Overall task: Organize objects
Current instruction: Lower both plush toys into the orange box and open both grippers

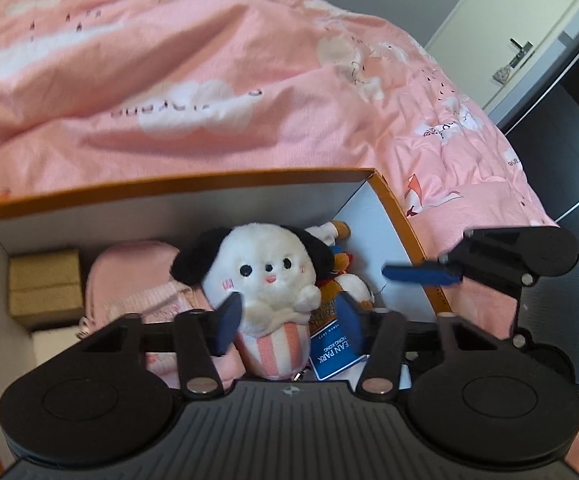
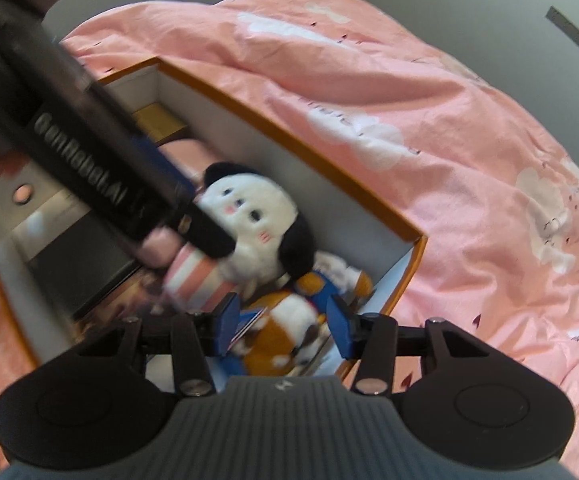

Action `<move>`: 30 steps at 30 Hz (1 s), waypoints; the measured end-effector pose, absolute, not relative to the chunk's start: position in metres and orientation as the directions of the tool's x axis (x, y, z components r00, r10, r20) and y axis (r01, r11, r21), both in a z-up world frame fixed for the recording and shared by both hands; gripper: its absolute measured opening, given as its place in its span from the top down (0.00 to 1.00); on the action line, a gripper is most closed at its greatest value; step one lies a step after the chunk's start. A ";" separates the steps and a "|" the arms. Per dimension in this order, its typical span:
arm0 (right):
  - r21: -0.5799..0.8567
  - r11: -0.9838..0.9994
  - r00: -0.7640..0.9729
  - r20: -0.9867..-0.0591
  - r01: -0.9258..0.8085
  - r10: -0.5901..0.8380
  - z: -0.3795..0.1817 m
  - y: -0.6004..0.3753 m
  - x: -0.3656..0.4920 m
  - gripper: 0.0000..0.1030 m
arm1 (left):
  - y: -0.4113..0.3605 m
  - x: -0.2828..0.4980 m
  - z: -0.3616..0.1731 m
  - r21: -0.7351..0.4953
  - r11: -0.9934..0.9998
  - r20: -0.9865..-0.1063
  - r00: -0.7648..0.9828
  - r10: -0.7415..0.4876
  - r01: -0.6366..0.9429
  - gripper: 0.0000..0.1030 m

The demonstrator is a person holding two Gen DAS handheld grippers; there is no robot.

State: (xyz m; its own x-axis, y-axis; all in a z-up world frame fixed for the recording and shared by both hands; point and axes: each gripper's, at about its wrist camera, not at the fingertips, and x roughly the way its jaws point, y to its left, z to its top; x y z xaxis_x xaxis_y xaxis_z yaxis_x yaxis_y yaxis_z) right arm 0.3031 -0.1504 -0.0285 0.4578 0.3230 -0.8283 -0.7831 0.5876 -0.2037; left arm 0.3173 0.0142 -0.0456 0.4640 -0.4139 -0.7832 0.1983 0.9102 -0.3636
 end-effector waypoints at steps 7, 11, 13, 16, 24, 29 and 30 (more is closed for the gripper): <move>-0.218 0.582 0.448 -0.847 -0.783 0.285 -0.034 -0.147 0.293 0.77 | 0.009 0.324 -0.058 -0.373 0.908 -0.773 0.478 -0.417 0.189 0.66; -0.180 0.619 0.426 -0.862 -0.765 0.276 -0.040 -0.146 0.302 0.78 | 0.005 0.331 -0.066 -0.350 0.921 -0.792 0.472 -0.387 0.169 0.69; -0.152 0.640 0.411 -0.869 -0.753 0.277 -0.043 -0.147 0.307 0.78 | 0.004 0.333 -0.069 -0.336 0.927 -0.797 0.474 -0.374 0.167 0.69; -0.122 0.670 0.402 -0.872 -0.732 0.281 -0.048 -0.146 0.315 0.79 | 0.003 0.337 -0.075 -0.332 0.930 -0.805 0.468 -0.365 0.156 0.69; -0.106 0.697 0.409 -0.867 -0.709 0.284 -0.055 -0.142 0.317 0.79 | 0.003 0.335 -0.076 -0.322 0.933 -0.803 0.476 -0.360 0.162 0.69; -0.053 0.728 0.421 -0.843 -0.684 0.334 -0.042 -0.154 0.316 0.76 | -0.001 0.322 -0.062 -0.286 0.939 -0.802 0.489 -0.343 0.190 0.68; -0.033 0.737 0.420 -0.838 -0.675 0.348 -0.038 -0.158 0.315 0.75 | -0.003 0.318 -0.058 -0.280 0.940 -0.801 0.492 -0.341 0.195 0.68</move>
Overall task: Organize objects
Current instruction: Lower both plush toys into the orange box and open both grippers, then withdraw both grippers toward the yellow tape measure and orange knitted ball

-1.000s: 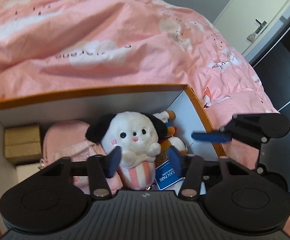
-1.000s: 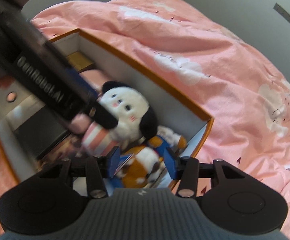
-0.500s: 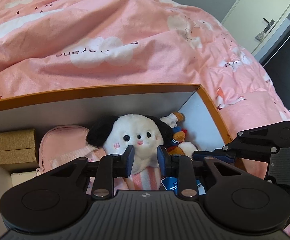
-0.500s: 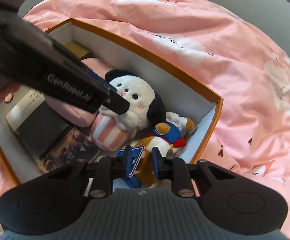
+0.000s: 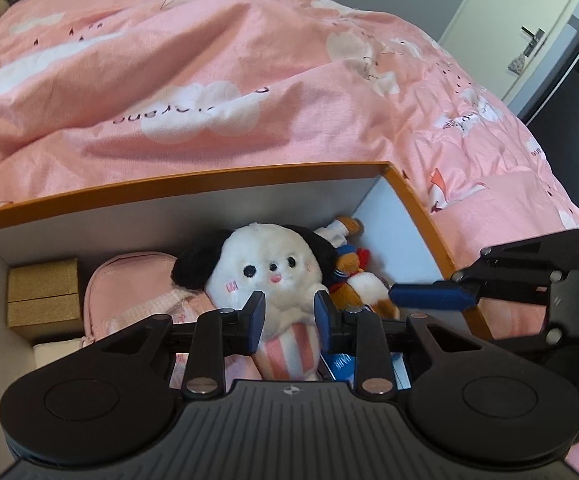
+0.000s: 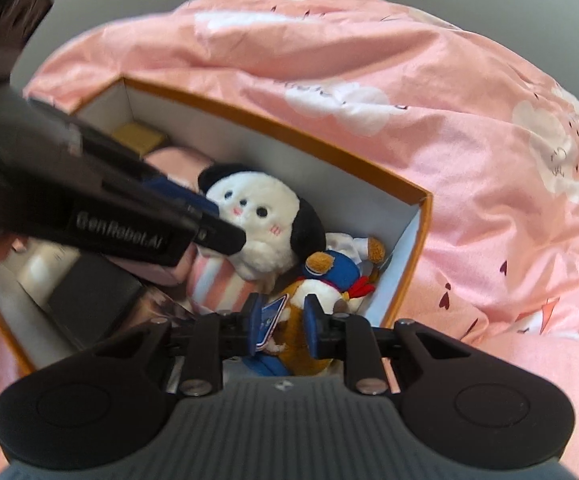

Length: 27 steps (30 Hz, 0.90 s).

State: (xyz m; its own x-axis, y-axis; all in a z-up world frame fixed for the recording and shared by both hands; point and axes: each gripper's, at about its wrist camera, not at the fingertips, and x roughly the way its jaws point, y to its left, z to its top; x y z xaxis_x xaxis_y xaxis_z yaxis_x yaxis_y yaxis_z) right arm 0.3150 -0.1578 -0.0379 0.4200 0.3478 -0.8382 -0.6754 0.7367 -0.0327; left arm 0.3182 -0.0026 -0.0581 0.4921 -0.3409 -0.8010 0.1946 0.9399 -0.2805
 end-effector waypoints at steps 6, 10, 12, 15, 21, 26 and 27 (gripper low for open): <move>0.035 0.773 0.465 -0.781 -0.633 0.417 -0.001 -0.179 0.290 0.68 | 0.000 0.284 -0.024 -0.310 0.923 -0.748 0.542 -0.384 0.227 0.63; 0.121 0.801 0.494 -0.730 -0.587 0.472 0.021 -0.200 0.268 0.65 | 0.003 0.249 0.001 -0.342 0.901 -0.700 0.566 -0.435 0.269 0.63; 0.152 0.809 0.511 -0.705 -0.568 0.492 0.029 -0.209 0.253 0.64 | 0.003 0.229 0.010 -0.350 0.892 -0.681 0.576 -0.452 0.287 0.63; 0.215 0.810 0.522 -0.669 -0.546 0.529 0.035 -0.224 0.229 0.63 | 0.003 0.202 0.015 -0.372 0.878 -0.662 0.576 -0.479 0.303 0.59; 0.216 0.858 0.589 -0.648 -0.466 0.483 0.023 -0.247 0.180 0.63 | -0.005 0.161 -0.001 -0.419 0.849 -0.665 0.528 -0.528 0.321 0.54; 0.233 0.913 0.584 -0.709 -0.335 0.395 -0.015 -0.269 0.156 0.63 | -0.029 0.147 -0.039 -0.433 0.824 -0.713 0.420 -0.561 0.364 0.54; 0.235 0.921 0.577 -0.723 -0.311 0.379 -0.024 -0.273 0.153 0.63 | -0.034 0.146 -0.049 -0.439 0.820 -0.727 0.392 -0.564 0.366 0.54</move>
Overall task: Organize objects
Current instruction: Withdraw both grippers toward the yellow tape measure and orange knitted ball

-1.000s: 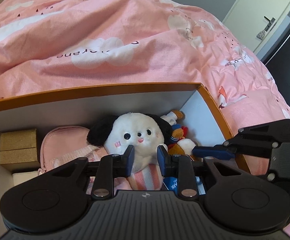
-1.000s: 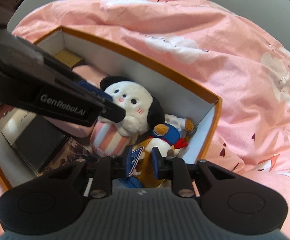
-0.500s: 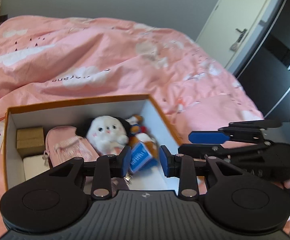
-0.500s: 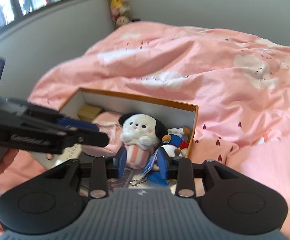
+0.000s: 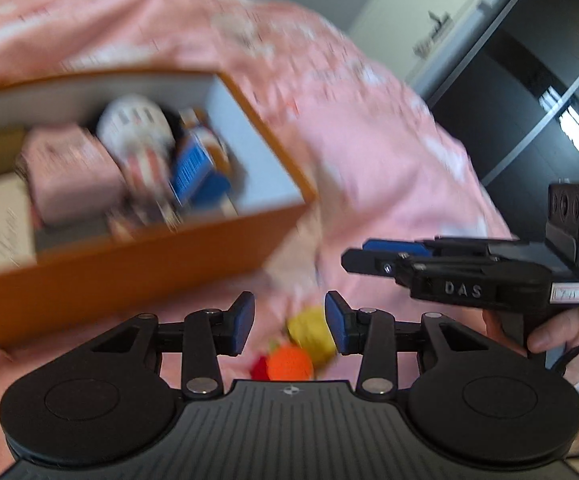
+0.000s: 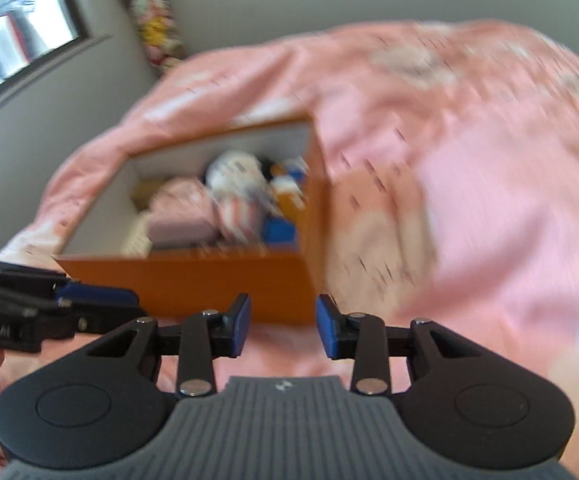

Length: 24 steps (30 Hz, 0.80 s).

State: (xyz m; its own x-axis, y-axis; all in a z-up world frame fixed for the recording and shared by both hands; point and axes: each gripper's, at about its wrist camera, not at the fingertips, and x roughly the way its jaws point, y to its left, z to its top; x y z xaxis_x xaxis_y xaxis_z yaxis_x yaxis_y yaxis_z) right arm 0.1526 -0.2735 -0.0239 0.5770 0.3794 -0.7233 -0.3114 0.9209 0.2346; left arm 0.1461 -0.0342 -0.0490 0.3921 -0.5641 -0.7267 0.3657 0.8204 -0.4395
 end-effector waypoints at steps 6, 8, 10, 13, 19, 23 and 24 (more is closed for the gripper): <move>0.223 0.948 0.531 -0.788 -0.226 0.312 -0.064 -0.286 0.136 0.63 | -0.064 0.140 -0.096 -0.434 0.828 -0.796 0.279 -0.537 0.355 0.53; 0.246 0.944 0.513 -0.794 -0.218 0.326 -0.072 -0.288 0.135 0.63 | -0.070 0.139 -0.104 -0.429 0.831 -0.807 0.264 -0.529 0.353 0.45; 0.250 0.945 0.507 -0.798 -0.213 0.326 -0.076 -0.289 0.136 0.64 | -0.074 0.139 -0.106 -0.420 0.839 -0.811 0.273 -0.518 0.346 0.40; 0.251 0.946 0.493 -0.809 -0.205 0.321 -0.083 -0.289 0.138 0.64 | -0.082 0.137 -0.107 -0.396 0.843 -0.818 0.278 -0.504 0.364 0.40; 0.284 0.943 0.451 -0.829 -0.172 0.332 -0.097 -0.292 0.146 0.70 | -0.106 0.130 -0.114 -0.287 0.853 -0.851 0.293 -0.436 0.436 0.41; 0.286 0.947 0.417 -0.851 -0.144 0.320 -0.106 -0.291 0.151 0.70 | -0.112 0.134 -0.123 -0.233 0.876 -0.871 0.310 -0.380 0.422 0.41; 0.287 0.948 0.413 -0.853 -0.136 0.318 -0.107 -0.291 0.152 0.70 | -0.114 0.136 -0.125 -0.225 0.881 -0.874 0.314 -0.372 0.417 0.41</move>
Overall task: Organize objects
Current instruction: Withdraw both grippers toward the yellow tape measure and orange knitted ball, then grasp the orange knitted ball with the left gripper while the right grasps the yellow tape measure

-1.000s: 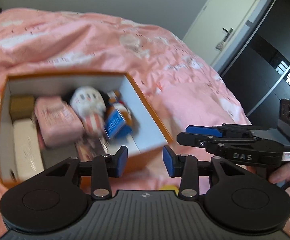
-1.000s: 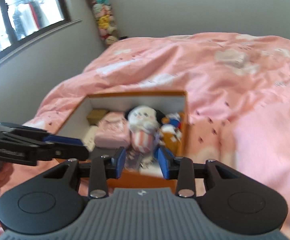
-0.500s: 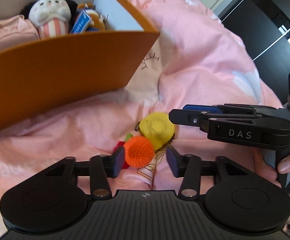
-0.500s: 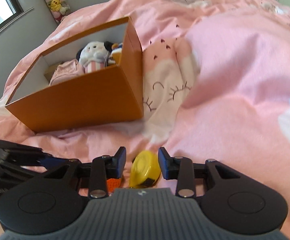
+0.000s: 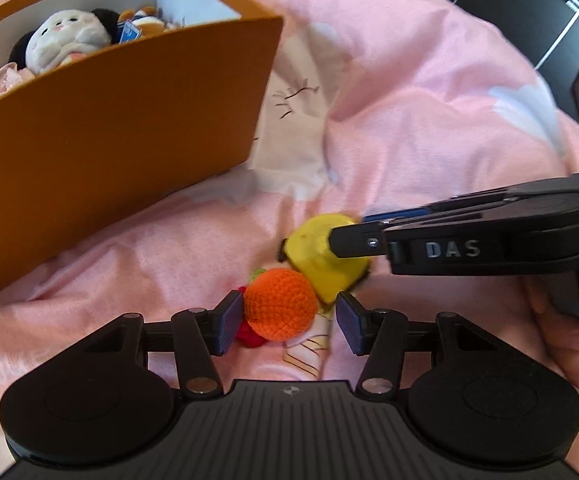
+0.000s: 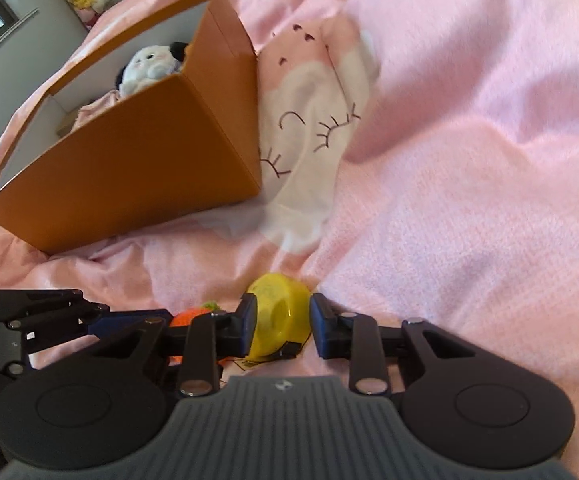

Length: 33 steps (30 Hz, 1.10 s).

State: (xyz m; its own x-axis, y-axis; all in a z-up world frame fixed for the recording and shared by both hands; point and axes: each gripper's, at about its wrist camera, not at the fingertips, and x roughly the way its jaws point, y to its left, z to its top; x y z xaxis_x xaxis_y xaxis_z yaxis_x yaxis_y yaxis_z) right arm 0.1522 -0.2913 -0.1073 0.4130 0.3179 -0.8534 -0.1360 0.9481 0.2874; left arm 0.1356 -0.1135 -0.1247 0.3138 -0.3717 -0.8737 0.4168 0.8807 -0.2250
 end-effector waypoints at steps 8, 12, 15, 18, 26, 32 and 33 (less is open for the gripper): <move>0.272 0.955 0.356 -0.886 -0.122 0.298 -0.120 -0.286 0.162 0.64 | -0.093 0.143 -0.129 -0.295 0.897 -0.858 0.321 -0.400 0.330 0.52; 0.282 0.951 0.327 -0.894 -0.124 0.307 -0.125 -0.284 0.167 0.58 | -0.080 0.141 -0.124 -0.336 0.895 -0.844 0.329 -0.424 0.293 0.52; 0.287 0.945 0.285 -0.903 -0.155 0.321 -0.131 -0.279 0.170 0.51 | -0.073 0.137 -0.120 -0.345 0.893 -0.835 0.339 -0.433 0.290 0.54; 0.281 0.947 0.274 -0.908 -0.157 0.316 -0.134 -0.276 0.171 0.51 | -0.065 0.135 -0.120 -0.372 0.891 -0.824 0.350 -0.446 0.261 0.58; 0.324 0.936 0.316 -0.881 -0.137 0.351 -0.125 -0.286 0.161 0.69 | -0.048 0.131 -0.120 -0.427 0.881 -0.806 0.354 -0.474 0.205 0.64; 0.377 0.917 0.335 -0.854 -0.132 0.399 -0.113 -0.291 0.155 0.77 | -0.045 0.131 -0.120 -0.442 0.876 -0.800 0.356 -0.483 0.194 0.64; 0.381 0.915 0.338 -0.850 -0.134 0.403 -0.110 -0.290 0.157 0.78 | -0.043 0.131 -0.120 -0.450 0.873 -0.795 0.360 -0.488 0.191 0.67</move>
State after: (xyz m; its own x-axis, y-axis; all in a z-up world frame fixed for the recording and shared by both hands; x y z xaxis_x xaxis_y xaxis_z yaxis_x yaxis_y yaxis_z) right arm 0.1565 -0.2902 -0.1097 0.3379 0.4033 -0.8504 -0.1339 0.9150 0.3807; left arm 0.1305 -0.0432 -0.1197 0.3598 -0.4885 -0.7950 0.1911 0.8725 -0.4496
